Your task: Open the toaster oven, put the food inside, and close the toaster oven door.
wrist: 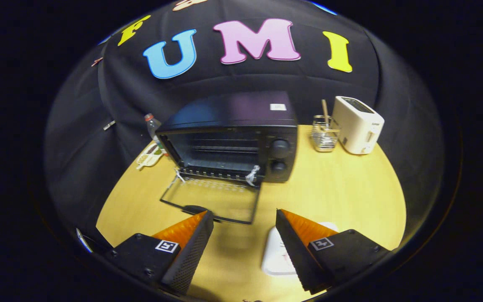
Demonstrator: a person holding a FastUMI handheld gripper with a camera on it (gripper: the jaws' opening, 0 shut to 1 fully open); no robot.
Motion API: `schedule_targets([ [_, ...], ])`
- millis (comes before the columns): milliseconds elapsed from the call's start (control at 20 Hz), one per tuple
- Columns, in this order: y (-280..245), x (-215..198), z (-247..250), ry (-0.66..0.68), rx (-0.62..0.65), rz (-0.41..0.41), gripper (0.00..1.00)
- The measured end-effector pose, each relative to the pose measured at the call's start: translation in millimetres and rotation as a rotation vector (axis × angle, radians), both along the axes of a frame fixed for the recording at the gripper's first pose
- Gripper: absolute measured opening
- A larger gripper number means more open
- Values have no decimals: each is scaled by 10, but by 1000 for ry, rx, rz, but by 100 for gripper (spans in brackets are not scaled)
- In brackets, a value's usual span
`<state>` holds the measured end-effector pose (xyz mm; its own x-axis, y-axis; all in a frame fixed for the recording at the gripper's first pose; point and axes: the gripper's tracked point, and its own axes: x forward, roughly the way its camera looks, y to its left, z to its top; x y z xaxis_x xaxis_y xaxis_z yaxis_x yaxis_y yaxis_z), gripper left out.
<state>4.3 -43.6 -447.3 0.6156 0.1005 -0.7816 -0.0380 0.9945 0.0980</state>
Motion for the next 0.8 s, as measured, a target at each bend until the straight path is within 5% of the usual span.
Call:
schedule_targets([
  [250,-1206,-494,-375,188,-74,-77,98],
  [500,-1538,-610,-975,367,53,-221,73],
  [800,-1564,-584,-1323,420,-31,-137,59],
])
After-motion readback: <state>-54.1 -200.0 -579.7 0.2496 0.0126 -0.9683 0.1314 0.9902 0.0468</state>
